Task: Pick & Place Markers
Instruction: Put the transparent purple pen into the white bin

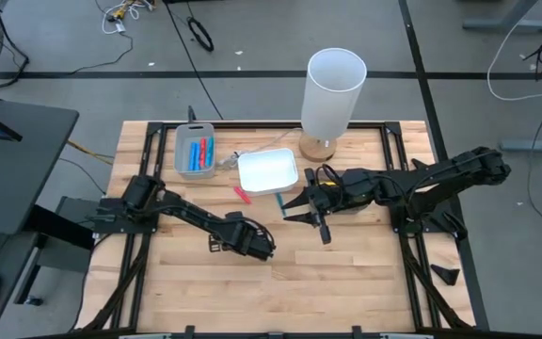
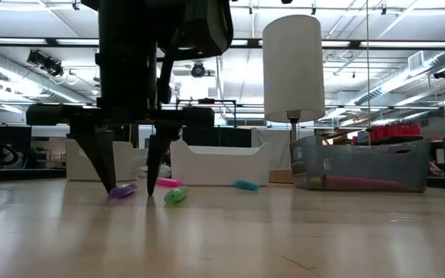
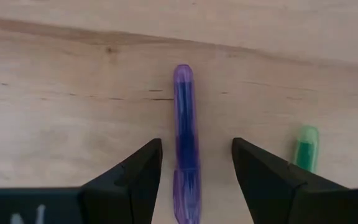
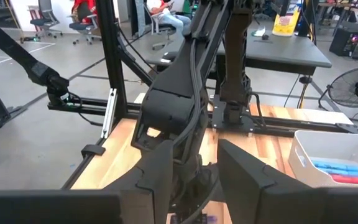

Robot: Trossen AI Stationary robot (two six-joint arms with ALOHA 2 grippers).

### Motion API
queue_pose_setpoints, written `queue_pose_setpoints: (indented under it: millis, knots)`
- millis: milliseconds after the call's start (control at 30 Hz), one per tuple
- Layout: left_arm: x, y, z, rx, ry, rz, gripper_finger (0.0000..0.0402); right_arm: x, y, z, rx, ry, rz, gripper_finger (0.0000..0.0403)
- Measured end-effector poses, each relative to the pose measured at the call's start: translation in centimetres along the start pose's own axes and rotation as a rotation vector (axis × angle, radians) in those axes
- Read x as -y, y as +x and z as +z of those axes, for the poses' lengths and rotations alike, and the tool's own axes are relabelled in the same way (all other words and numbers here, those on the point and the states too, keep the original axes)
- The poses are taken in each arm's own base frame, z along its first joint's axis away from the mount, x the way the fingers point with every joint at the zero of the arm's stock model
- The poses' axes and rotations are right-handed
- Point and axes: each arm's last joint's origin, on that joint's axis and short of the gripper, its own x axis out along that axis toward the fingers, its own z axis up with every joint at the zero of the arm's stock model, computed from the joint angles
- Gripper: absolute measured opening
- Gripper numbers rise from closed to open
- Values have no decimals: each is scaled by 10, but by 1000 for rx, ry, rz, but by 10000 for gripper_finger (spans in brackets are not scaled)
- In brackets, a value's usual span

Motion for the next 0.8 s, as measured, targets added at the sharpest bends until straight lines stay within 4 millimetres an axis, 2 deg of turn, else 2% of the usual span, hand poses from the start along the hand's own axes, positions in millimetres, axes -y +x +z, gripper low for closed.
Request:
queue_pose_setpoints:
  millis: [100, 233, 533, 667, 800]
  knots:
    - [0, 0, 1, 0, 18, 6, 197, 0, 0, 0, -2, 0, 0, 126]
    - [-1, 1, 3, -3, 59, 22, 166, 0, 0, 0, -1, -1, 0, 126]
    - [-3, 2, 4, -18, 216, 56, 44, 0, 0, 0, -1, -1, 0, 126]
    - [-4, 1, 3, -26, 328, 64, 40, 0, 0, 1, 6, 27, 0, 126]
    - [-6, 0, 3, -47, 486, 79, 40, 0, 0, 1, 6, 135, 1, 126]
